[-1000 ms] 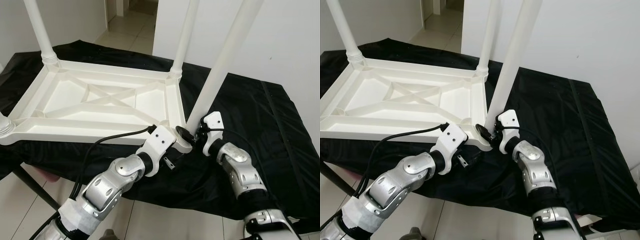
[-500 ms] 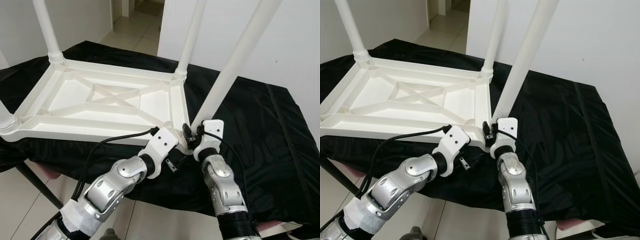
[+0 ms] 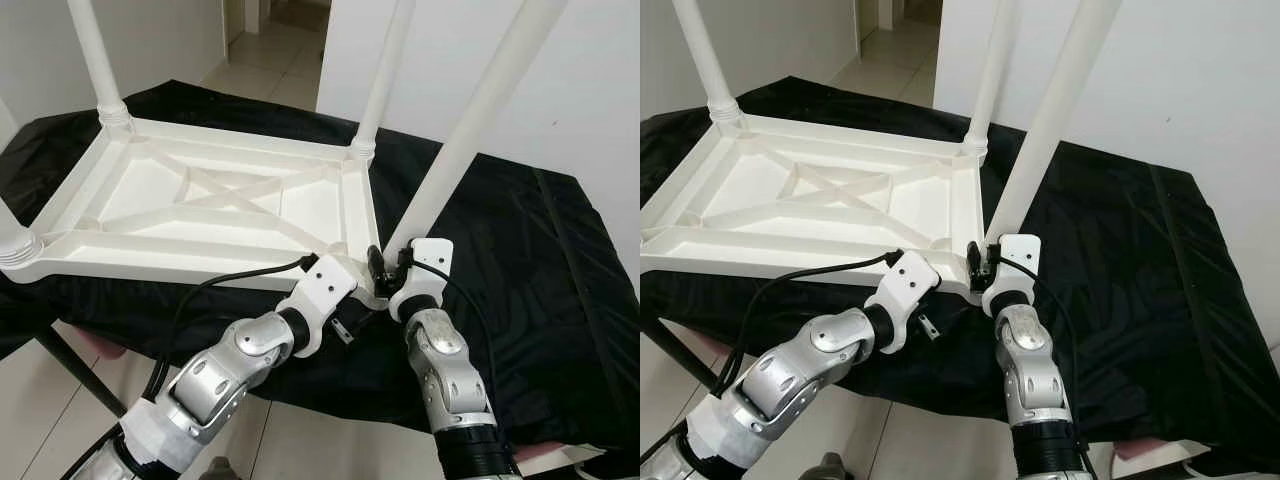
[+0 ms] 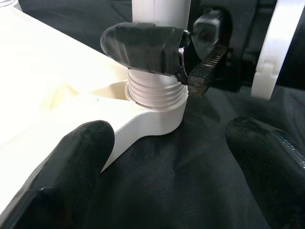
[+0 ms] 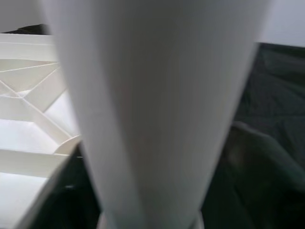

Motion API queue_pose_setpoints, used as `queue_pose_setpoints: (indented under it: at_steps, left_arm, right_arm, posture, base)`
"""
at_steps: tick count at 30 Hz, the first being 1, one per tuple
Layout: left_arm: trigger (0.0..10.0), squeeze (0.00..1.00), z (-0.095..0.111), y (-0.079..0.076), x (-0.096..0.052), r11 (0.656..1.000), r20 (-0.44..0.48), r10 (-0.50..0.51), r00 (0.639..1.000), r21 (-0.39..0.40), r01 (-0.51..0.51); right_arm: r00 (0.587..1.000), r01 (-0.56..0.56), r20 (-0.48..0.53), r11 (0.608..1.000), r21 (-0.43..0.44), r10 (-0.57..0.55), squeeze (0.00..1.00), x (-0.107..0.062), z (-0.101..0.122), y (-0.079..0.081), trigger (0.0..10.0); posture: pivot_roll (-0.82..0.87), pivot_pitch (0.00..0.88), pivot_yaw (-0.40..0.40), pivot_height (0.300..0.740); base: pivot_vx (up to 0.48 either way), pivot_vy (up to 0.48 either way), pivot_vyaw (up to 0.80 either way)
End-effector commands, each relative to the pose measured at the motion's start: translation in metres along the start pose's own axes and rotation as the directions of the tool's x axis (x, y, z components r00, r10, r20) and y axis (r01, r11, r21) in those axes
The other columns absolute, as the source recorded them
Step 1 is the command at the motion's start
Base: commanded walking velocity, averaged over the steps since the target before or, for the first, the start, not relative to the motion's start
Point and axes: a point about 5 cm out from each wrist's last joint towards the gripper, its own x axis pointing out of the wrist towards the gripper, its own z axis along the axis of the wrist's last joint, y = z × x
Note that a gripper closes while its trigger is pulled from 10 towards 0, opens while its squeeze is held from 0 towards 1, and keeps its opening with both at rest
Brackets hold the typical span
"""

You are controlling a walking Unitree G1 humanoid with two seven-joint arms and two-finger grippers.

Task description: Building children table

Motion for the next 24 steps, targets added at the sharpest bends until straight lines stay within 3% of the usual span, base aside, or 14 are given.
queue_pose_setpoints:
  at_steps: [1,3,4,6,7,9,10,12,13,14,23,24]
  left_arm:
    - [10.0,0.0,0.001,-0.009,0.0,0.987,0.005,-0.158,0.987,0.003,0.158]
    - [10.0,0.0,0.001,-0.009,0.0,0.988,0.006,-0.157,0.988,0.004,0.157]
    - [10.0,0.0,0.001,-0.008,0.0,0.988,0.006,-0.156,0.988,0.005,0.156]
    - [10.0,0.0,0.001,-0.008,0.0,0.988,0.006,-0.156,0.988,0.005,0.156]
    - [10.0,0.0,0.001,-0.008,0.0,0.988,0.006,-0.155,0.988,0.006,0.155]
    - [10.0,0.0,0.001,-0.008,0.0,0.988,0.006,-0.155,0.988,0.006,0.155]
    - [10.0,0.0,0.001,-0.008,0.0,0.988,0.005,-0.155,0.988,0.007,0.155]
    - [10.0,0.0,0.001,-0.008,0.0,0.988,0.005,-0.155,0.988,0.007,0.155]
    - [10.0,0.0,0.001,-0.007,0.0,0.988,0.005,-0.157,0.988,0.01,0.157]
    - [10.0,0.0,0.001,-0.007,0.0,0.988,0.005,-0.157,0.988,0.011,0.157]
    - [10.0,0.0,0.002,-0.006,-0.001,0.988,0.002,-0.154,0.988,0.011,0.154]
    - [10.0,0.0,0.001,-0.006,-0.002,0.988,0.0,-0.152,0.988,0.009,0.152]
  right_arm:
    - [0.998,-0.06,-0.011,0.998,-0.002,0.06,1.0,0.006,0.004,-0.009,10.0]
    - [0.996,-0.087,-0.015,0.996,-0.008,0.087,1.0,0.008,0.006,-0.011,10.0]
    - [0.989,-0.147,-0.016,0.989,-0.013,0.147,0.05,0.011,0.01,-0.011,10.0]
    - [0.989,-0.147,-0.016,0.989,-0.013,0.147,0.05,0.011,0.01,-0.011,10.0]
    - [0.978,-0.206,-0.013,0.978,-0.033,0.206,0.0,0.012,0.014,-0.011,10.0]
    - [0.978,-0.206,-0.013,0.978,-0.033,0.206,0.0,0.012,0.014,-0.011,10.0]
    - [0.956,-0.294,-0.018,0.953,-0.073,0.294,0.0,0.013,0.017,-0.009,10.0]
    - [0.956,-0.294,-0.018,0.953,-0.073,0.294,0.0,0.013,0.017,-0.009,10.0]
    - [0.878,-0.478,-0.082,0.864,-0.159,0.471,0.0,0.014,0.012,-0.009,10.0]
    - [0.854,-0.52,-0.107,0.836,-0.175,0.509,0.0,0.014,0.01,-0.01,10.0]
    - [0.797,-0.604,-0.175,0.773,-0.194,0.579,0.0,0.02,0.0,-0.016,10.0]
    - [0.78,-0.625,-0.194,0.761,-0.175,0.596,0.0,0.021,-0.004,-0.018,3.8]
  posture:
    - [0.15,0.0,-0.124,0.74]
    - [0.15,0.0,-0.124,0.74]
    - [0.15,0.0,-0.124,0.74]
    - [0.15,0.0,-0.124,0.74]
    - [0.15,0.0,-0.122,0.74]
    - [0.15,0.0,-0.122,0.74]
    - [0.15,0.0,-0.119,0.74]
    - [0.15,0.0,-0.119,0.74]
    - [0.15,0.0,-0.114,0.74]
    - [0.15,0.0,-0.114,0.74]
    - [0.16,0.0,-0.108,0.74]
    - [0.16,0.0,-0.108,0.74]
  base:
    - [0.0,0.0,0.0]
    - [0.0,0.0,0.0]
    - [0.0,0.0,0.0]
    - [0.0,0.0,0.0]
    - [0.0,0.0,0.0]
    - [0.0,0.0,0.0]
    - [0.0,0.0,0.0]
    - [0.0,0.0,0.0]
    - [0.0,0.0,0.0]
    - [0.0,0.0,0.0]
    - [0.0,0.0,0.0]
    - [0.0,0.0,0.0]
